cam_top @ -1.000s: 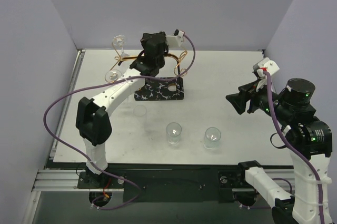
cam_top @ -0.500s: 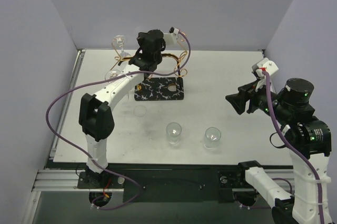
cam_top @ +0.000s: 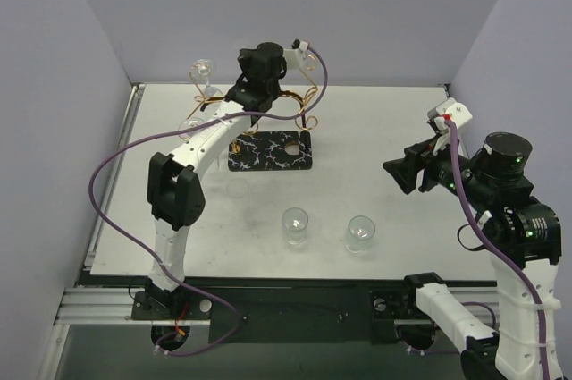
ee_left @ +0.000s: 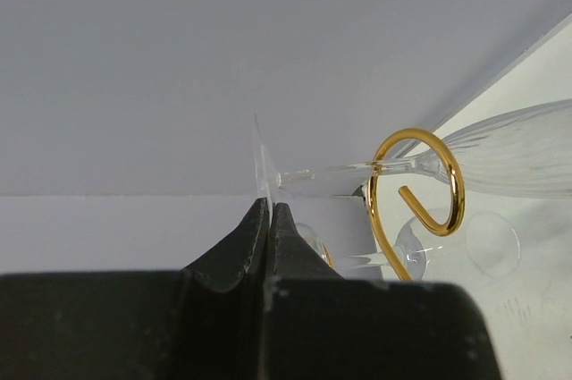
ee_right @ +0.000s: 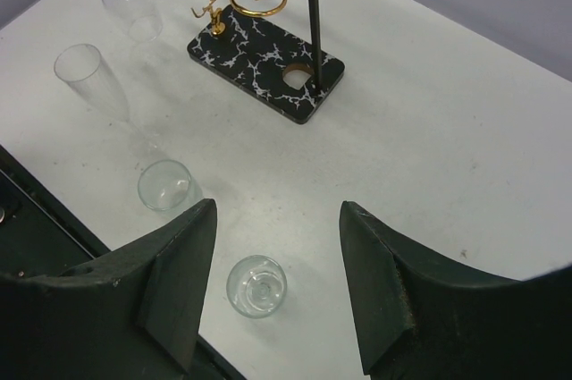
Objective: Place the wine glass upside down on the wine glass rack
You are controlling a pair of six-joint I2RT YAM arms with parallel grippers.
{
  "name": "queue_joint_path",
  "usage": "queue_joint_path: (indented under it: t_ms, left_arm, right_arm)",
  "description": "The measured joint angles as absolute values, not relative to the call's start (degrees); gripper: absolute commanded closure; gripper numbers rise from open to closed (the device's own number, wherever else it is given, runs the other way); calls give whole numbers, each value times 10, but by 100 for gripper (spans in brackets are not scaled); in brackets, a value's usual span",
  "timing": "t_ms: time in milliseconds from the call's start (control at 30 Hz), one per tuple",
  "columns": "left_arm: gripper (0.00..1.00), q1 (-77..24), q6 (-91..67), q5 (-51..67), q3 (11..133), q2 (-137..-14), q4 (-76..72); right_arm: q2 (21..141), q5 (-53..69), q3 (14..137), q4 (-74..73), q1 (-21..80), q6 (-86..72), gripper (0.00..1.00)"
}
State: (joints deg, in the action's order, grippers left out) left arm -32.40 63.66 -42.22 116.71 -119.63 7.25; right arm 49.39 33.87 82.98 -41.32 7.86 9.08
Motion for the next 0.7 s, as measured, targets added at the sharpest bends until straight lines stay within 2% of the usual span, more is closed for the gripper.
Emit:
queue_joint_path:
  t_ms: [700]
  left_arm:
    - [100,-358,634,-429,1147,-1200,93]
  right_arm:
    - [481,338,820,-410,75,91,48]
